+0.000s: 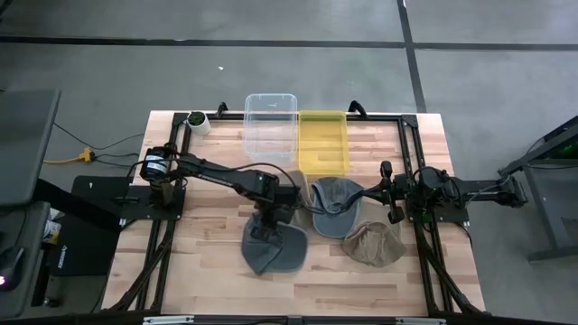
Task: Pick & Place hat
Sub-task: Put the bottom black cap into the transparent bin
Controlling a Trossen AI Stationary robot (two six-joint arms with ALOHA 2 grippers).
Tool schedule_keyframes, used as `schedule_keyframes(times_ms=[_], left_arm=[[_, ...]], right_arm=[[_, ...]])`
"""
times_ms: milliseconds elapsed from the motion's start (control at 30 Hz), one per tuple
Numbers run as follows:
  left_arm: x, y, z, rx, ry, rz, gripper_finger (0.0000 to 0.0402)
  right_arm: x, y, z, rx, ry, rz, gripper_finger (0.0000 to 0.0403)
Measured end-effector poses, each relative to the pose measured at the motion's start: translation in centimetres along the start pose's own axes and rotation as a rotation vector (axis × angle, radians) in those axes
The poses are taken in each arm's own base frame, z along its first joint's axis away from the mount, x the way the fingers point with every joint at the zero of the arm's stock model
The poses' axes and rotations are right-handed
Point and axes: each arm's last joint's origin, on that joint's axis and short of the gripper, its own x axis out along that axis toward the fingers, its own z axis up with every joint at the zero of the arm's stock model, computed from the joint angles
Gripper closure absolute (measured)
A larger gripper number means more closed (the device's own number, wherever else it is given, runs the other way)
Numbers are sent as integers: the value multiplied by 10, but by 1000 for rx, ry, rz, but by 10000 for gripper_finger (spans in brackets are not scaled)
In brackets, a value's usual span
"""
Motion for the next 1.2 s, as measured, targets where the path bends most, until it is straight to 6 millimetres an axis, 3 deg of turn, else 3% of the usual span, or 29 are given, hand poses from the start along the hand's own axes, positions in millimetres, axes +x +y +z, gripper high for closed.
schedule_keyframes(times_ms=[500, 900, 1200], left_arm=[[-33, -10, 15, -30, 39, -25, 401], [-82, -26, 6, -42, -32, 40, 401], [-87, -28, 4, -93, -37, 66, 401]], right_arm=[[0, 0, 0, 0, 0, 0, 398], [0, 0, 0, 0, 0, 0, 398], [0, 0, 0, 0, 0, 0, 398]])
